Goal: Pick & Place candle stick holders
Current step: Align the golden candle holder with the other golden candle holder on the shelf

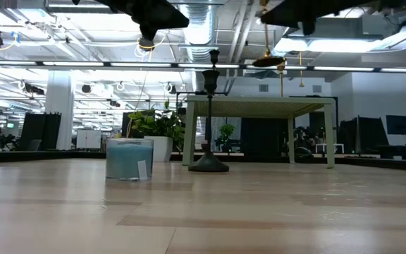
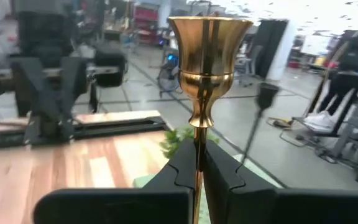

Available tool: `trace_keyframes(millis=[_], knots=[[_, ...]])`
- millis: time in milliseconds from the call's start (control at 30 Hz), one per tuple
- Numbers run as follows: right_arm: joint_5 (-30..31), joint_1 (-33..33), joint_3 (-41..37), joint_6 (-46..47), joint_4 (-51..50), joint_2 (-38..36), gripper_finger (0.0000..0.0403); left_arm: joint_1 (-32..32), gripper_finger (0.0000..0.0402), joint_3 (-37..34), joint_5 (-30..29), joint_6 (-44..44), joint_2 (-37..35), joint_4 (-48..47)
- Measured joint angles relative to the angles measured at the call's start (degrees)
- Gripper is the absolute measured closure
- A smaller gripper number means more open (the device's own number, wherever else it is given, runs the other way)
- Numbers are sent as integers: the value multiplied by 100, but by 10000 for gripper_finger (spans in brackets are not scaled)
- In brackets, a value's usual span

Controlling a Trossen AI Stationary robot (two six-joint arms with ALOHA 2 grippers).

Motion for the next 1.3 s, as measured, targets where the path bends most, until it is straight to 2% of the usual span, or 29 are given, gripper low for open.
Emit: trace_keyframes(millis=[200,467,833,1067,1300], knots=[[26,-432,-601,369,137,-629,403,0,370,0,1,0,-37,25],[-3,-1196,-1165,703,283,-875,403,0,372,0,1,0,-11,46],[-28,-1713,-1228,936,271,-876,403,0,372,0,1,0,-9,46],[126,-1946,-1228,1142,-248,-872,403,0,372,0,1,0,-9,46],[125,-2035,-1228,1059,-77,-874,403,0,372,0,1,0,-7,46]])
